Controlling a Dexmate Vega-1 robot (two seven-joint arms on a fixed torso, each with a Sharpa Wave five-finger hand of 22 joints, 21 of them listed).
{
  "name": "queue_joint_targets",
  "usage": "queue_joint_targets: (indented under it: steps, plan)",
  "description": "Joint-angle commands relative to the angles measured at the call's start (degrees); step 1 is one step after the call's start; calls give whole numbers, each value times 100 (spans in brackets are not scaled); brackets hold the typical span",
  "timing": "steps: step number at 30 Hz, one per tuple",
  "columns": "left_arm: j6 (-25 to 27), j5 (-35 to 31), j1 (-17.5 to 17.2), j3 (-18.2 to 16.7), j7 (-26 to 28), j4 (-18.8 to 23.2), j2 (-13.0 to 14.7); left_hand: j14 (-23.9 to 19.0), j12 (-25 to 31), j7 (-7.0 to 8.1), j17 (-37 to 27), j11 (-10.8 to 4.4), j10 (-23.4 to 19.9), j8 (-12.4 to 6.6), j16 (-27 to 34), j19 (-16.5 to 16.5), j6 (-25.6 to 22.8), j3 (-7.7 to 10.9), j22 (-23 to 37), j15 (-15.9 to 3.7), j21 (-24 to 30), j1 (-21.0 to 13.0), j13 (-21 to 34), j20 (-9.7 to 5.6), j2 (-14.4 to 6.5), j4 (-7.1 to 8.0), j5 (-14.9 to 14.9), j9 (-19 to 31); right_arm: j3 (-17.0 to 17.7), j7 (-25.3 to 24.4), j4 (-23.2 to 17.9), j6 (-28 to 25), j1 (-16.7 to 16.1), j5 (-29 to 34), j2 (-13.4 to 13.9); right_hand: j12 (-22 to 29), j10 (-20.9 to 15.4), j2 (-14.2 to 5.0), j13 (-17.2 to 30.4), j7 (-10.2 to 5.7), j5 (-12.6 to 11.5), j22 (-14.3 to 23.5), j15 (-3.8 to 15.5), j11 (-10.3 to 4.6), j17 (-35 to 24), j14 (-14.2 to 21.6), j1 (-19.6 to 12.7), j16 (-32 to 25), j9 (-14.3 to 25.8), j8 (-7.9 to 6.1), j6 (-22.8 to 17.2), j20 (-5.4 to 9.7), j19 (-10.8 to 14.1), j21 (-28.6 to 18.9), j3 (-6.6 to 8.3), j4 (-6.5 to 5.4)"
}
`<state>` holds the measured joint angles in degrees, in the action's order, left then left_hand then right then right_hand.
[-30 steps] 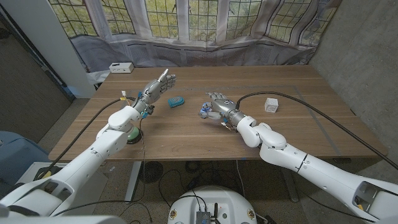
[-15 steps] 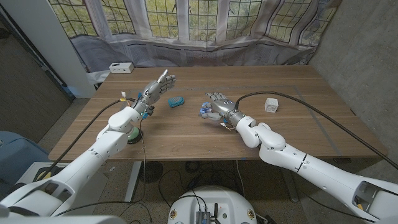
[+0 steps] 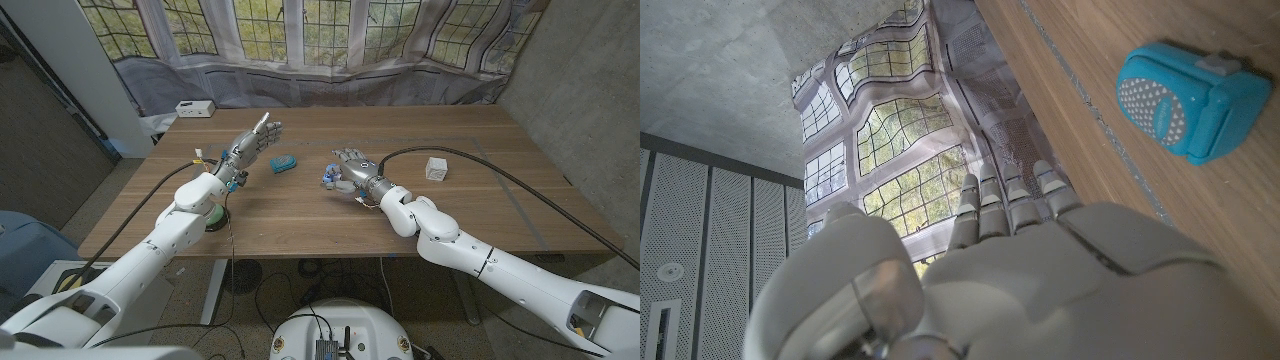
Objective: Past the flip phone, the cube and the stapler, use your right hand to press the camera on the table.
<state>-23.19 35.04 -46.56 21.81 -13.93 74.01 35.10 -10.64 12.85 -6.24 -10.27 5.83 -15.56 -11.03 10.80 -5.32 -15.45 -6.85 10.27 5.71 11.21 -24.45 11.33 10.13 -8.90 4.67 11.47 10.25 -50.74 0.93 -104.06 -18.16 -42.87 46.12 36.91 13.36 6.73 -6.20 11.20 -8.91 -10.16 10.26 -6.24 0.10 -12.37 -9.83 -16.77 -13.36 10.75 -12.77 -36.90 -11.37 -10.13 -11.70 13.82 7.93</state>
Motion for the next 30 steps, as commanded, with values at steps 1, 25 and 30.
queue_joint_targets:
  steps: [1,25,30]
  plan:
    - [9,3,-5,6,-10,-2,-1,18,-31,21,-19,-35,7,14,3,45,-36,28,12,3,-2,-15,26,10,36,2,-20,17,-18,69,-15,-94,-32,65,-2,26,-37,11,6,66,4,13,58,1,-28,-543,9,-45,22,-51,-159,-58,-281,-39,18,-15]
    - [-25,2,-86,-27,39,93,29,17,-31,31,-19,-21,1,14,7,50,-39,43,12,-8,4,-5,27,14,45,7,-21,17,5,-34,-104,-62,-28,229,15,5,-44,26,6,74,-2,12,55,13,-34,-511,17,-40,27,5,-118,-67,-265,-29,24,-14]
    - [-1,15,-97,-27,34,113,38,20,-34,30,-19,-41,7,13,7,57,-41,46,12,-5,3,-2,27,24,49,9,-22,17,15,-23,-132,-95,-41,272,8,-1,-44,28,7,73,-4,12,55,21,-35,-494,17,-41,28,48,-33,-67,-263,-25,26,-13]
